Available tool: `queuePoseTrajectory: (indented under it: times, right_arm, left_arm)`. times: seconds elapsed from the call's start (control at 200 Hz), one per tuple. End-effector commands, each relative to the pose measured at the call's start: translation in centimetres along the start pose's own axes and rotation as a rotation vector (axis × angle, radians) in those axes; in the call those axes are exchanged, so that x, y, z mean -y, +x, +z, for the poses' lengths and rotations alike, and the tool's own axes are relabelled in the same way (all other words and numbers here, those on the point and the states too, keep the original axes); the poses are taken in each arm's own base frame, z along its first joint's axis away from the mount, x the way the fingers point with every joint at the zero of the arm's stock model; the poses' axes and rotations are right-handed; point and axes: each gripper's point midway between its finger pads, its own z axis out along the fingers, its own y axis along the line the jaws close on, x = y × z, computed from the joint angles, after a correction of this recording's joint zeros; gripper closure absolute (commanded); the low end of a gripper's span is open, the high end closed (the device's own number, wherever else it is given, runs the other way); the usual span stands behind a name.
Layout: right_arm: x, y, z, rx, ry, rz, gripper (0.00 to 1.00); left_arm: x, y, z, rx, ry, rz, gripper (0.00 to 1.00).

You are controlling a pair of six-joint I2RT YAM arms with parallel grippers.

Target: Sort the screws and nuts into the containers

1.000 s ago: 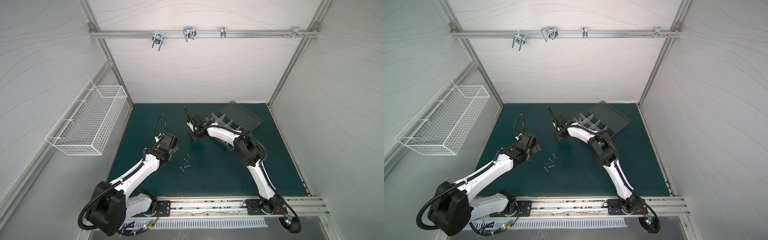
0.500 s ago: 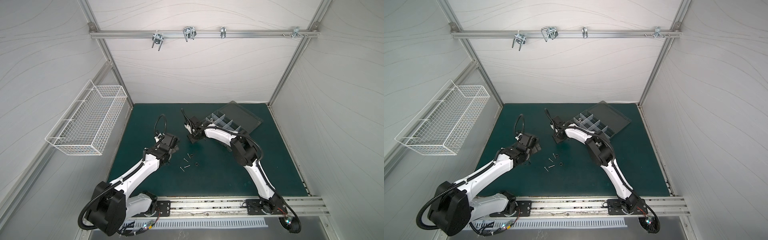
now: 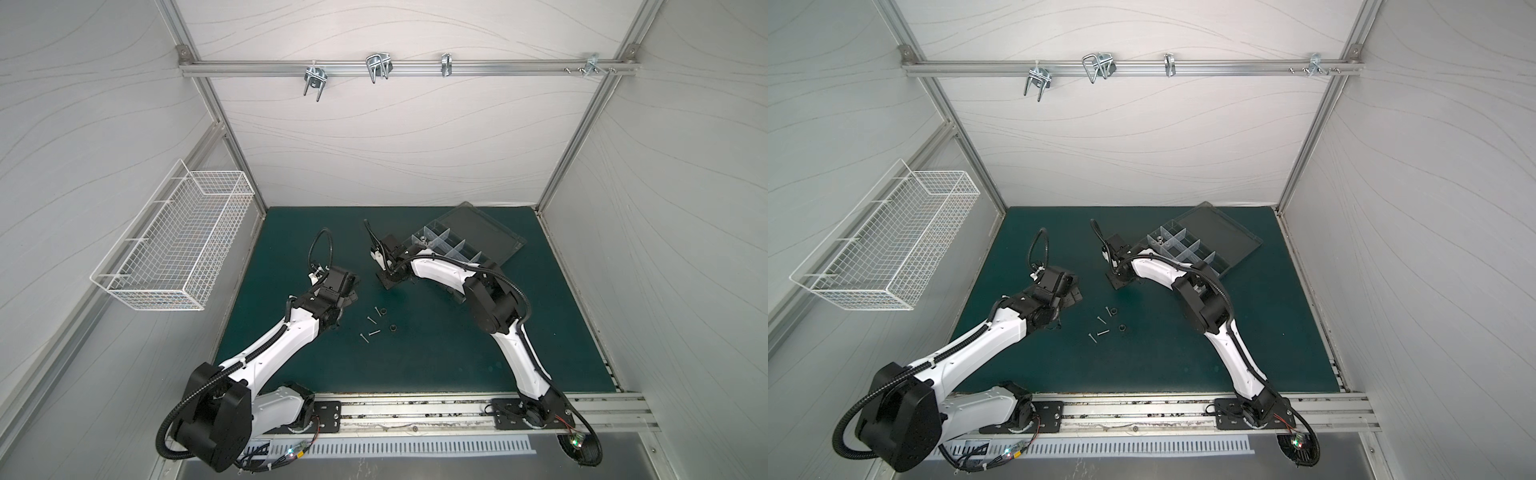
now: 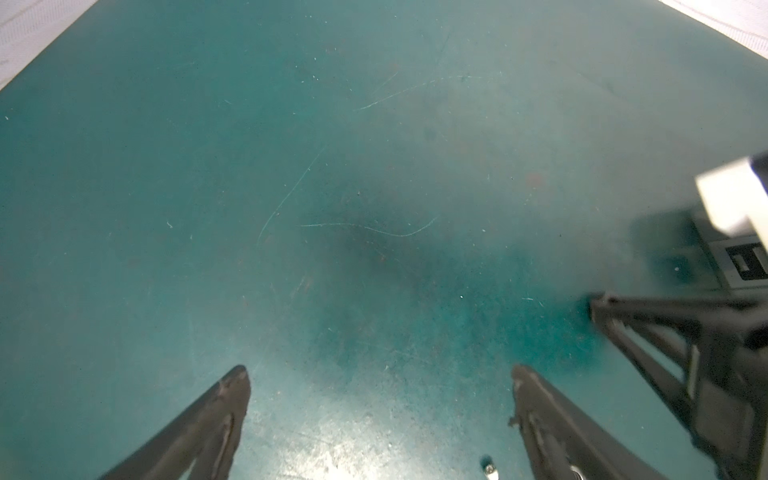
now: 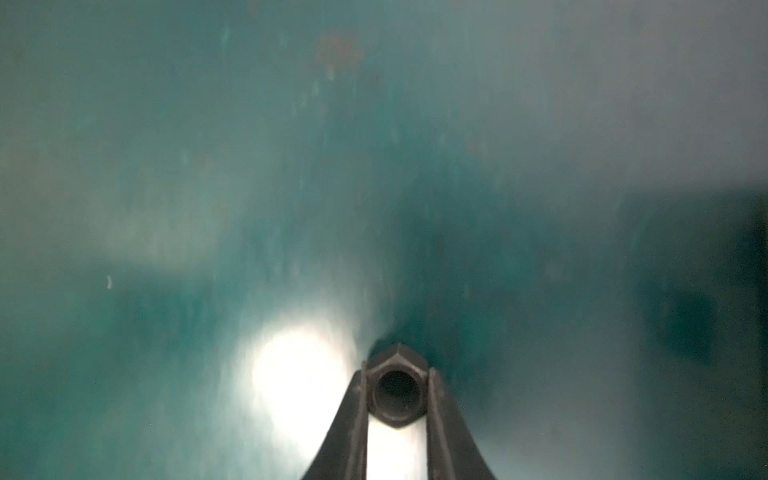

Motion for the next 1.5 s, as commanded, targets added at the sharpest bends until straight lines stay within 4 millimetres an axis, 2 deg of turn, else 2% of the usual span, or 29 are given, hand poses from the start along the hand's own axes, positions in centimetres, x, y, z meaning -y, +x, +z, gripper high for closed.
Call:
queuePoseTrajectory:
  times: [0.0, 0.125, 0.225, 0.415, 0.57, 0.69, 0.815, 1.216, 1.336, 1.496]
  right_arm:
    - [-0.4, -0.8, -4.9, 0.069, 0.005, 0.003, 0.94]
    - [1.3, -0.2, -8.5, 0.120, 0.050, 0.044, 0.95]
    - [3.6, 0.6, -11.3, 0.150, 0.085, 0.103, 0.95]
    - [9.6, 3.2, -15.6, 0.175, 0.142, 0.286, 0.95]
    - [14.4, 6.3, -17.5, 0.160, 0.231, 0.409, 0.95]
    - [17.4, 8.7, -18.2, 0.134, 0.282, 0.500, 0.95]
    - [19.3, 10.7, -18.2, 0.109, 0.295, 0.571, 0.94]
    - [21.4, 12.8, -15.8, 0.018, 0.317, 0.623, 0.91]
    - [21.9, 13.1, -15.2, 0.003, 0.321, 0.633, 0.82]
    - [21.9, 13.2, -15.1, -0.004, 0.321, 0.633, 0.59]
  left_arm:
    - [-0.2, -0.7, -0.3, 0.025, -0.004, -0.029, 0.01]
    - [0.0, -0.8, -0.3, 0.026, 0.001, -0.030, 0.01]
    - [0.2, -0.9, -0.3, 0.024, 0.007, -0.029, 0.01]
    - [0.7, -1.0, -0.3, 0.021, 0.021, -0.030, 0.01]
    - [0.9, -0.9, -0.2, 0.014, 0.025, -0.027, 0.01]
    - [1.0, -1.0, -0.3, 0.015, 0.028, -0.027, 0.01]
    - [0.9, -1.0, -0.3, 0.016, 0.026, -0.025, 0.01]
    - [0.8, -0.9, -0.1, 0.012, 0.016, -0.017, 0.01]
    - [0.6, -0.8, 0.0, 0.013, 0.009, -0.017, 0.01]
    - [0.7, -0.9, -0.1, 0.012, 0.011, -0.020, 0.01]
